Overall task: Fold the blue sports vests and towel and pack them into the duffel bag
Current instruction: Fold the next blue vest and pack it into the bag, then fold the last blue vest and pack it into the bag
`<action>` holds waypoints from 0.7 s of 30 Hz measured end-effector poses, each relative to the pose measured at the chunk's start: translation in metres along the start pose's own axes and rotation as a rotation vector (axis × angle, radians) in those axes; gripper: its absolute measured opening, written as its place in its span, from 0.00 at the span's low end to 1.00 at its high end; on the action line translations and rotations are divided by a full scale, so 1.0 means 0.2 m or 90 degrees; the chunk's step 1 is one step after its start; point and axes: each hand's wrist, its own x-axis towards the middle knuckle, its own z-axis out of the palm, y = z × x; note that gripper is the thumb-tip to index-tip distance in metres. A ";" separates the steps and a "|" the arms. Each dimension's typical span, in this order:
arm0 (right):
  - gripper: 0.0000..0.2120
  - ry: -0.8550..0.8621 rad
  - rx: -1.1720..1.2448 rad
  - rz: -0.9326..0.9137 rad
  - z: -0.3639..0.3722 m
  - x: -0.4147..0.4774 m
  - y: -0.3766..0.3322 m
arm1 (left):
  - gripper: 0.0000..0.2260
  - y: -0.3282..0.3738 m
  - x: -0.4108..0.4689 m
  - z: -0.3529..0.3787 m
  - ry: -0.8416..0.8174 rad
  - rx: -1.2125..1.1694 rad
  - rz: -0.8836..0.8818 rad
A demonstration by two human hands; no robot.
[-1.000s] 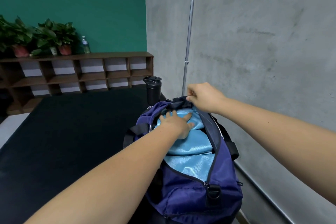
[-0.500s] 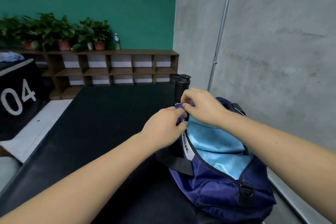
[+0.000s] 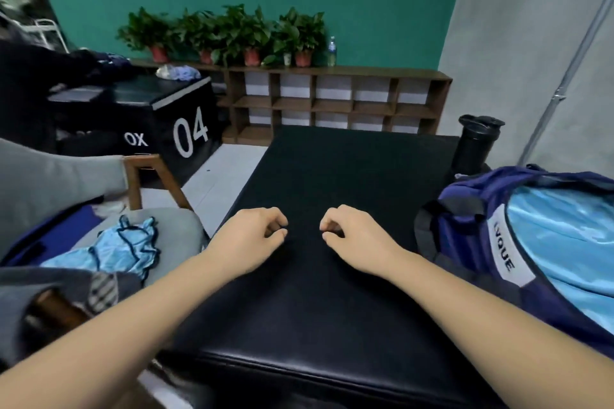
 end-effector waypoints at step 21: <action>0.14 0.050 -0.116 -0.052 0.58 0.08 -0.21 | 0.20 -1.39 -0.04 -0.11 -0.174 0.283 -0.428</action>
